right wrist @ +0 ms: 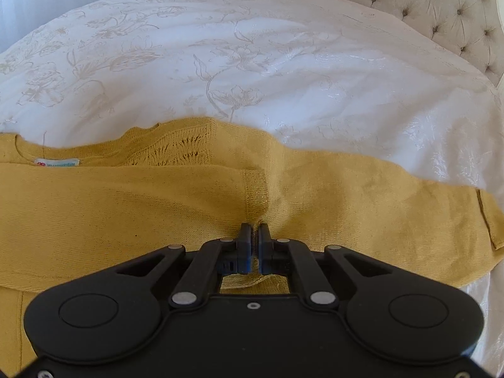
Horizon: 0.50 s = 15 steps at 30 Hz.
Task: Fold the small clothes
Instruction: 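Fold the side edge inward over the body with the right gripper, release, then grasp the cuff of the other sleeve with the right gripper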
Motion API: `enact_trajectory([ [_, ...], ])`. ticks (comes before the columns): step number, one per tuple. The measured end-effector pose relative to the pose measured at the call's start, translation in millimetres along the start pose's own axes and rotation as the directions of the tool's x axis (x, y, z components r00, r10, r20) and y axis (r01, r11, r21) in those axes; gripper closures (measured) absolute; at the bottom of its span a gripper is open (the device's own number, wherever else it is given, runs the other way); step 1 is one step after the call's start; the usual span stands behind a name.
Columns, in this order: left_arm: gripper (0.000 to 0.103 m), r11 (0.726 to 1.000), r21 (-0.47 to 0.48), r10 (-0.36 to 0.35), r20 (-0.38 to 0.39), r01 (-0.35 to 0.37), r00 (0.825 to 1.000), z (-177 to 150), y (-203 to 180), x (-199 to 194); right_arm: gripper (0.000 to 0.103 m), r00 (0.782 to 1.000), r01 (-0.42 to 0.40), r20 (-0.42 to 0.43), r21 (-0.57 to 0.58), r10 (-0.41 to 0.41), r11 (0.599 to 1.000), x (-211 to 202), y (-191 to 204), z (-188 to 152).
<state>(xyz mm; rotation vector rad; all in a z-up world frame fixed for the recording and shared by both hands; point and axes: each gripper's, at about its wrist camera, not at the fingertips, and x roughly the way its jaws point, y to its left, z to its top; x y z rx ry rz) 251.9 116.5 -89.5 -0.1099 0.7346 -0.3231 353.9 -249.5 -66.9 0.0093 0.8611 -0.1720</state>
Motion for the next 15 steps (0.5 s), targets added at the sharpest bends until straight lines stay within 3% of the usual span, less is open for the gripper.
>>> enact_trajectory([
  [2, 0.043, 1.000, 0.010, 0.008, 0.002, -0.008, 1.000, -1.3, -2.2, 1.0, 0.060, 1.000, -0.013, 0.018, 0.051, 0.012, 0.999, -4.8, -9.5, -2.0],
  [4, 0.040, 1.000, 0.025, 0.018, 0.011, -0.018, 1.000, -4.9, -5.0, 2.8, 0.046, 0.999, -0.025, 0.041, 0.096, 0.021, 0.995, -11.0, -20.1, -6.2],
  [9, 0.026, 0.996, 0.070, 0.044, 0.071, -0.049, 0.997, -18.1, -16.7, 6.0, 0.046, 0.997, -0.055, 0.063, 0.143, 0.047, 0.988, -27.7, -45.8, -26.5],
  [15, 0.021, 0.986, 0.120, 0.106, 0.116, -0.119, 0.988, -27.6, -30.9, 8.0, 0.046, 0.994, -0.102, 0.063, 0.174, 0.092, 0.979, -44.1, -81.2, -56.8],
])
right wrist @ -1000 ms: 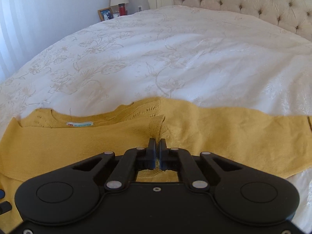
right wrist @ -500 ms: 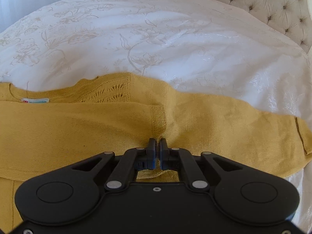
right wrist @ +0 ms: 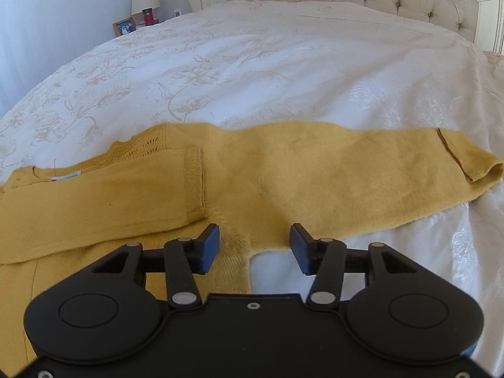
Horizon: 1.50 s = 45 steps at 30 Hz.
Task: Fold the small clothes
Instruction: 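Grasp the cuff of the other sleeve with the right gripper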
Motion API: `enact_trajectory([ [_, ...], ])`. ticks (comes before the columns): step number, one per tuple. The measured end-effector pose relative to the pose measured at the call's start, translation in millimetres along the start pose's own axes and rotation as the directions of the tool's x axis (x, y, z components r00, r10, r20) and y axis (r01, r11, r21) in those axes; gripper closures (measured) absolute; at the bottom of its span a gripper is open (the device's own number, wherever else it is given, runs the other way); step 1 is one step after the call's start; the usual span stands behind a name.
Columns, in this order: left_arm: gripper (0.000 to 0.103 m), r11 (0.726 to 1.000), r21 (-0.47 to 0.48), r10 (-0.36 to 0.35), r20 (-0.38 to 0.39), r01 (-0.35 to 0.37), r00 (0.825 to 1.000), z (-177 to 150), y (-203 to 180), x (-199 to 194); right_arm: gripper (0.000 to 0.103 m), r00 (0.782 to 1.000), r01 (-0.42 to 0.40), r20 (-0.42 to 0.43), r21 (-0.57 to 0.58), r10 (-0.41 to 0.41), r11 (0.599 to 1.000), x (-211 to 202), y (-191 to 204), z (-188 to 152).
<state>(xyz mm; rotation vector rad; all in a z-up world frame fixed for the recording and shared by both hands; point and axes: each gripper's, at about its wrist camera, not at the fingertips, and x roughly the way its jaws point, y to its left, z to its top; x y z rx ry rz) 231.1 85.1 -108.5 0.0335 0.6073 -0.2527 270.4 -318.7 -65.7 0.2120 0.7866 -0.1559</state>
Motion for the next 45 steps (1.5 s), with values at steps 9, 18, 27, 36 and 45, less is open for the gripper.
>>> enact_trajectory([
  [9, 0.021, 0.998, 0.053, 0.047, -0.064, -0.044, 0.997, 8.4, -9.4, 3.4, 0.046, 0.996, -0.025, 0.085, -0.054, 0.029, 0.998, -26.7, -25.3, -31.5],
  [18, 0.021, 0.985, -0.035, 0.162, -0.102, -0.166, 0.981, 12.4, -24.2, 5.4, 0.046, 0.970, 0.187, 0.148, 0.044, -0.191, 0.981, -22.9, -66.0, 5.4],
  [27, 0.019, 0.976, -0.012, 0.218, -0.004, -0.218, 0.976, -3.9, -33.2, 2.9, 0.051, 0.946, 0.306, 0.091, 0.077, -0.312, 0.949, 30.0, -119.2, 75.3],
  [36, 0.018, 0.976, -0.007, 0.220, -0.007, -0.220, 0.976, -1.9, -33.8, 3.7, 0.056, 0.920, 0.390, -0.013, -0.053, -0.391, 0.919, 74.1, -150.0, 80.5],
  [45, 0.018, 0.977, -0.016, 0.213, -0.004, -0.213, 0.977, -3.9, -33.1, 3.2, 0.096, 0.976, 0.215, -0.012, 0.160, -0.215, 0.964, 34.3, -188.3, 92.7],
])
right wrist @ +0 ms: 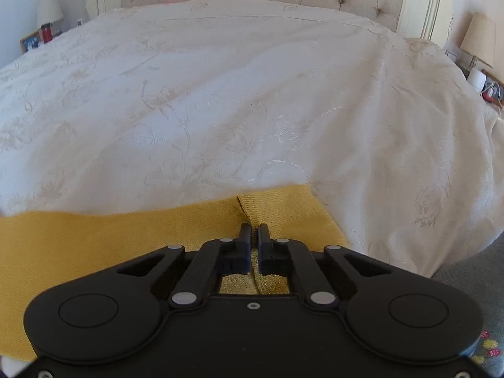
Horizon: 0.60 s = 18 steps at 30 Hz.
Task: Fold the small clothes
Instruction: 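Fold the sleeve across the sweater body with the right gripper, release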
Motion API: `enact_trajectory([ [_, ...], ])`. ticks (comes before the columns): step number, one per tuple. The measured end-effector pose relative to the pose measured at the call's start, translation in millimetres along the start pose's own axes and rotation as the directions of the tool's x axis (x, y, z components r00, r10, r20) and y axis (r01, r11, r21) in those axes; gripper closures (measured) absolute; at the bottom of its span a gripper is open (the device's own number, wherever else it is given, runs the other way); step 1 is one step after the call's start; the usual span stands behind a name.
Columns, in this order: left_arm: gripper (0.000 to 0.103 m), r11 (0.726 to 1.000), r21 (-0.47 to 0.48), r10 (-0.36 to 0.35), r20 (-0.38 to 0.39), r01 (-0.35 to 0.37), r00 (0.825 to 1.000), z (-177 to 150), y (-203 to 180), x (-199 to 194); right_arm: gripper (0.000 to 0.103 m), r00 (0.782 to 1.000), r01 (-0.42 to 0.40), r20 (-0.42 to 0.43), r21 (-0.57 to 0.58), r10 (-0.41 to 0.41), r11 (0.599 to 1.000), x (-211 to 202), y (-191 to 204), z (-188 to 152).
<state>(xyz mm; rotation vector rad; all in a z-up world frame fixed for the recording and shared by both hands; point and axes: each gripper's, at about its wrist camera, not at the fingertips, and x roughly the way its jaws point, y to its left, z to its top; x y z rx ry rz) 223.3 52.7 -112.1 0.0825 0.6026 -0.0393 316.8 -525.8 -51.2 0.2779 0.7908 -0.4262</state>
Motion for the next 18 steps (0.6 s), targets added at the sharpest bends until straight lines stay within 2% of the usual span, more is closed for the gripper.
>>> enact_trajectory([
  [3, 0.018, 1.000, -0.001, 0.000, 0.000, 0.000, 1.000, 0.0, 0.0, 0.0, 0.096, 0.992, -0.125, 0.027, 0.078, 0.123, 0.989, -29.3, -1.6, 10.0],
  [7, 0.018, 1.000, -0.002, -0.001, 0.001, 0.001, 1.000, 0.2, 0.0, -0.3, 0.096, 0.967, -0.254, 0.055, 0.079, 0.250, 0.964, -68.4, 22.7, 21.3],
  [12, 0.018, 1.000, -0.007, -0.004, 0.000, 0.004, 1.000, 0.0, 0.2, -0.7, 0.096, 0.899, -0.435, 0.044, 0.002, 0.435, 0.900, -113.0, 92.1, 27.3],
  [17, 0.018, 1.000, -0.008, -0.004, 0.000, 0.004, 1.000, 0.2, 0.2, -0.7, 0.096, 0.798, -0.603, -0.049, -0.062, 0.601, 0.795, -131.3, 178.7, 10.7],
  [18, 0.018, 1.000, -0.009, -0.005, 0.000, 0.005, 1.000, 0.2, 0.1, -0.7, 0.096, 0.787, -0.617, -0.068, -0.079, 0.614, 0.783, -130.2, 195.2, 4.8],
])
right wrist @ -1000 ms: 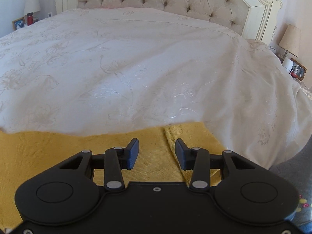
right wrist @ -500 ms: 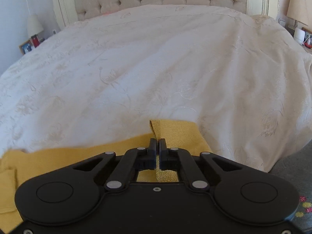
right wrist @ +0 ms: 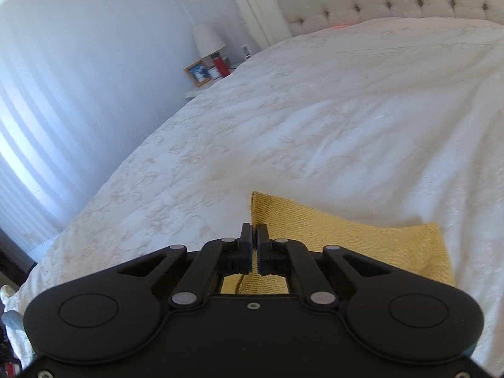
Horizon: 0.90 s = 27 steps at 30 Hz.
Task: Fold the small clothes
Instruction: 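Fold the sleeve across the sweater body with the right gripper, release, then grasp the remaining side edge of the sweater with the left gripper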
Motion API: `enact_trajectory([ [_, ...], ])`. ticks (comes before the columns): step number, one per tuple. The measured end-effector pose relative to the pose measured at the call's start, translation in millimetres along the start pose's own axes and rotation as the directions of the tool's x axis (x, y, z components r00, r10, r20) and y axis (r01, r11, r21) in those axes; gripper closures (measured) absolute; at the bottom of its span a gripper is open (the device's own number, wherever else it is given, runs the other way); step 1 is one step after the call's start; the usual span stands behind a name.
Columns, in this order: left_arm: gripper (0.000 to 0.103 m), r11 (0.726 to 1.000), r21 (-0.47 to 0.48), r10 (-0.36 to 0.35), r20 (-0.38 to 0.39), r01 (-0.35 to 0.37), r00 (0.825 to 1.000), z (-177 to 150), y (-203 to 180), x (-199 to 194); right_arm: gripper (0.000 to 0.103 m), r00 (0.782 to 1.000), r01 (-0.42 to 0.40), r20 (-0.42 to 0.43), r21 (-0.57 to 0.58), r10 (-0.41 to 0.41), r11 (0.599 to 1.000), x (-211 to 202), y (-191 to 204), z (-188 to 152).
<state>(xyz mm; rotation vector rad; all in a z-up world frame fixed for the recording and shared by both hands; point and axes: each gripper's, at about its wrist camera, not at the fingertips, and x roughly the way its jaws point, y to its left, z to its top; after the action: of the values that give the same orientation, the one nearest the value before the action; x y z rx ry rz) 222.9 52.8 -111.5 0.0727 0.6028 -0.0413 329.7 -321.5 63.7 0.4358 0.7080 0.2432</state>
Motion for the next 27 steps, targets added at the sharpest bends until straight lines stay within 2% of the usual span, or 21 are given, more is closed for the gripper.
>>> enact_trajectory([
  [5, 0.018, 1.000, -0.001, 0.000, 0.000, 0.000, 1.000, 0.0, -0.2, -0.1, 0.095, 0.995, -0.023, -0.100, -0.049, 0.018, 0.999, 63.9, 45.0, -35.0],
  [7, 0.018, 1.000, -0.001, 0.000, 0.000, 0.000, 1.000, 0.2, -0.4, -0.4, 0.094, 0.993, 0.005, -0.117, -0.092, -0.016, 0.996, 84.5, 54.2, -52.3],
  [9, 0.018, 1.000, -0.002, 0.000, -0.001, 0.000, 1.000, 0.3, -0.6, -0.8, 0.086, 0.991, 0.028, -0.123, -0.135, -0.045, 0.990, 96.6, 60.7, -71.2],
  [11, 0.018, 1.000, -0.006, -0.004, -0.001, 0.004, 1.000, 0.8, -0.3, -1.6, 0.084, 0.990, 0.050, -0.121, -0.164, -0.070, 0.985, 100.6, 60.2, -84.8],
  [15, 0.019, 1.000, -0.011, -0.016, -0.018, 0.016, 1.000, 5.4, 1.3, -3.8, 0.083, 0.991, 0.068, -0.100, -0.172, -0.086, 0.983, 84.0, 45.5, -100.0],
  [17, 0.020, 1.000, -0.003, -0.018, -0.047, 0.018, 0.999, 12.4, 0.7, -8.9, 0.063, 0.992, 0.088, -0.072, -0.176, -0.101, 0.980, 69.1, 33.7, -104.1],
  [19, 0.020, 1.000, -0.003, -0.027, -0.077, 0.027, 0.997, 20.7, -1.1, -14.6, 0.053, 0.990, 0.132, -0.024, -0.188, -0.139, 0.973, 50.9, 20.9, -107.5],
  [23, 0.020, 0.995, -0.021, -0.095, -0.078, 0.093, 0.992, 45.1, -12.2, -27.7, 0.051, 0.977, 0.211, 0.013, -0.183, -0.213, 0.960, 28.0, -3.8, -114.5],
  [27, 0.020, 0.981, -0.004, -0.192, -0.079, 0.192, 0.978, 81.0, -38.5, -19.0, 0.051, 0.965, 0.262, 0.073, -0.143, -0.254, 0.954, 12.5, -23.2, -128.5],
])
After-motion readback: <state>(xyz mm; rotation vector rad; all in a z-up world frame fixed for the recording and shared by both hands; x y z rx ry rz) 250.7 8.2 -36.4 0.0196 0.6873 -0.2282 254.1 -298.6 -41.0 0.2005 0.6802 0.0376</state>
